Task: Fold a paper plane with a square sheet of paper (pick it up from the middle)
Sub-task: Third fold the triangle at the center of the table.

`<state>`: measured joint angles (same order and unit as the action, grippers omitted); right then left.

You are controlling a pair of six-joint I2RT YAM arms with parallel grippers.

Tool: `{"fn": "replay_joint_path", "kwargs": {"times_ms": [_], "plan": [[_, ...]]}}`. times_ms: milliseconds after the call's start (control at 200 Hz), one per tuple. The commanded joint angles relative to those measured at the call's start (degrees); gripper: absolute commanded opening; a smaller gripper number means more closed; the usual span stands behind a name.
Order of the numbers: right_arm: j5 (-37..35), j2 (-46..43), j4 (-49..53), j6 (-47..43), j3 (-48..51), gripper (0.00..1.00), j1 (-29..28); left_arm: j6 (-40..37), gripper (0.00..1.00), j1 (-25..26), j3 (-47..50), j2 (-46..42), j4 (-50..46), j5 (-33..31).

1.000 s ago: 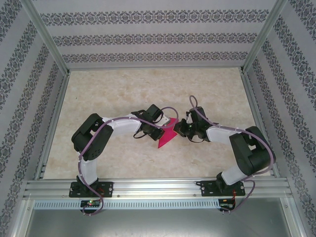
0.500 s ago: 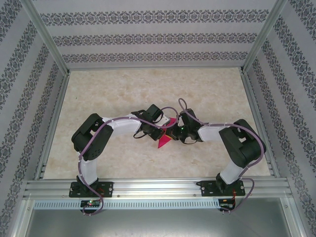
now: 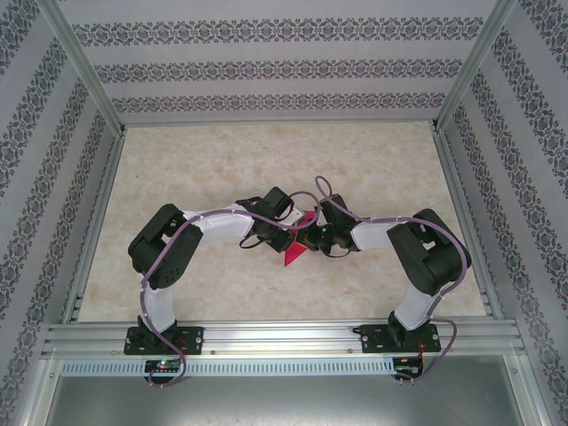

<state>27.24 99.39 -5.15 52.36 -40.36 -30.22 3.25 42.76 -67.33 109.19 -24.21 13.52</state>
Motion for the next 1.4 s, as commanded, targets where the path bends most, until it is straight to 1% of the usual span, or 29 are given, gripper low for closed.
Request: {"fn": "replay_joint_path", "kwargs": {"times_ms": [0,25,100,165,245,300,370,420,475,510,589,664,729,869,969,1124,1259,1394], "plan": [[-4.37,3.00,4.65,-1.34,0.37,0.06,-0.90,4.00,0.22,-0.48,-1.32,-4.99,-1.89,-1.88],[-4.39,3.08,4.71,-1.30,0.29,0.06,-0.90,5.02,0.24,-0.51,-1.39,-5.63,-2.17,-2.53],[-4.23,3.17,4.41,-0.88,0.37,0.06,-0.90,7.93,0.23,-0.58,-0.96,-7.89,-2.24,-3.20],[-4.36,3.09,4.36,-0.68,0.39,0.06,-0.95,11.51,0.25,-0.54,0.03,-9.81,-1.59,-2.71],[-4.78,2.59,4.70,-0.52,0.50,0.06,-0.90,16.30,0.20,-0.56,1.98,-12.56,-0.14,-1.30],[-5.01,2.42,4.71,-0.19,0.54,0.06,-0.95,20.53,0.12,-0.58,3.63,-14.16,1.64,1.39],[-4.76,2.55,4.39,0.02,0.71,0.06,-0.92,26.76,0.10,-0.49,6.25,-15.25,5.86,6.89],[-4.73,2.60,4.05,0.27,0.88,0.06,-0.87,31.35,0.06,-0.36,7.72,-15.25,7.92,9.09],[-4.79,2.54,4.00,0.37,0.98,0.06,-0.89,35.34,0.04,-0.12,9.73,-14.93,10.91,11.47],[-5.00,2.56,4.10,0.37,0.98,0.06,-0.90,37.43,0.03,-0.01,10.77,-14.64,11.90,11.94],[-4.97,2.58,3.88,0.55,1.16,0.06,-0.85,40.47,0.04,0.54,12.74,-13.70,15.04,13.57],[-5.01,2.57,3.43,0.87,1.50,0.06,-0.74,41.44,0.05,1.38,13.15,-12.24,17.61,16.08],[-5.03,2.73,3.34,0.93,1.51,0.06,-0.81,40.97,0.05,2.20,12.57,-11.01,16.39,14.70],[-4.92,2.82,3.13,1.04,1.60,0.07,-0.81,40.66,0.09,2.76,11.77,-8.68,16.56,14.70],[-4.85,2.78,3.24,0.95,1.52,0.06,-0.81,39.63,0.10,2.98,10.10,-6.94,15.01,14.20],[-4.74,2.56,3.32,0.83,1.47,0.06,-0.81,38.02,0.11,3.12,8.90,-5.71,11.91,9.73],[-4.74,2.53,3.45,0.71,1.42,0.07,-0.80,37.10,0.11,3.12,8.81,-4.71,10.27,7.54],[-4.74,2.73,3.74,0.55,1.09,0.07,-0.73,36.52,0.10,3.12,9.76,-3.97,9.72,6.87]]}}
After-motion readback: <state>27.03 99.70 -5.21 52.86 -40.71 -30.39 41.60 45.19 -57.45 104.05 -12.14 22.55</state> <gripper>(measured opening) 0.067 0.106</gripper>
